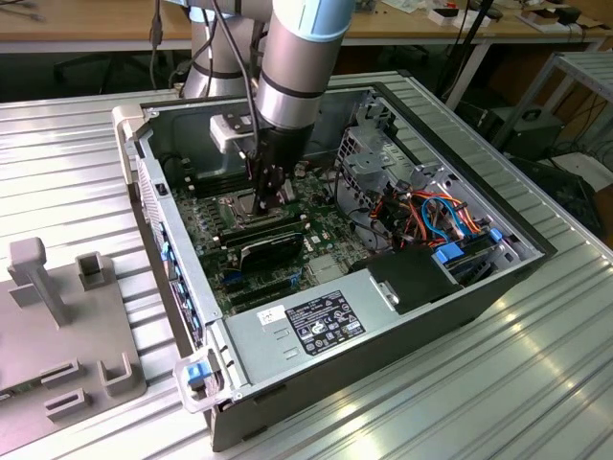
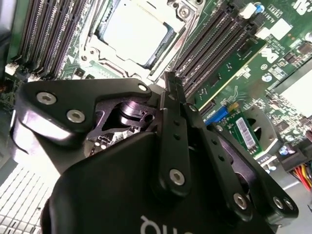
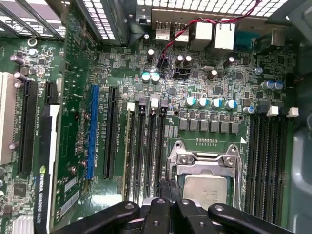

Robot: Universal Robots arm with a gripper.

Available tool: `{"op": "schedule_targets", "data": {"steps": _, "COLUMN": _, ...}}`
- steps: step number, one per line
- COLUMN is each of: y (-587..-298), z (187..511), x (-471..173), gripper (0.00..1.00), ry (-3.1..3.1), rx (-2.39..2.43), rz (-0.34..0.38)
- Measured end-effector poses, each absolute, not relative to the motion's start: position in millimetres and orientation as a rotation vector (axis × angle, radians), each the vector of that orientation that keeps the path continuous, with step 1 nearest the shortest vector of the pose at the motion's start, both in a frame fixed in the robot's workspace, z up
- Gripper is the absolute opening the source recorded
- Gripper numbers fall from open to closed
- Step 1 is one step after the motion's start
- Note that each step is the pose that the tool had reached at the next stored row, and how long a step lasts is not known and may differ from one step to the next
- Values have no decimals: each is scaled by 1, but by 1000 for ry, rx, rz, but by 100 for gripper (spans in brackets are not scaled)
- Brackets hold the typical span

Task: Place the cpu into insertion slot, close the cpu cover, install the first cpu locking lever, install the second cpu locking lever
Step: 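Install the second cpu locking lever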

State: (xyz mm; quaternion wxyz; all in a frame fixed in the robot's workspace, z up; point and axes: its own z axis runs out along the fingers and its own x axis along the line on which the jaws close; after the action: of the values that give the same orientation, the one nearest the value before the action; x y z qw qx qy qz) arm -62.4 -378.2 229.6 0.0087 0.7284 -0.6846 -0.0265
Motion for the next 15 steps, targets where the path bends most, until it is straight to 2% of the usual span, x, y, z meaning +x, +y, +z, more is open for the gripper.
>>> {"op": "schedule_targets", "data": {"steps": 6, "y": -378, "z": 214, "x": -86, "gripper": 11, "ry": -2148, "rx": 2265, "rz": -86}}
{"op": "schedule_targets", "data": {"steps": 15, "y": -378, "z": 211, "x": -92, "gripper": 11, "ry": -2148, "rx": 2265, "rz": -87}}
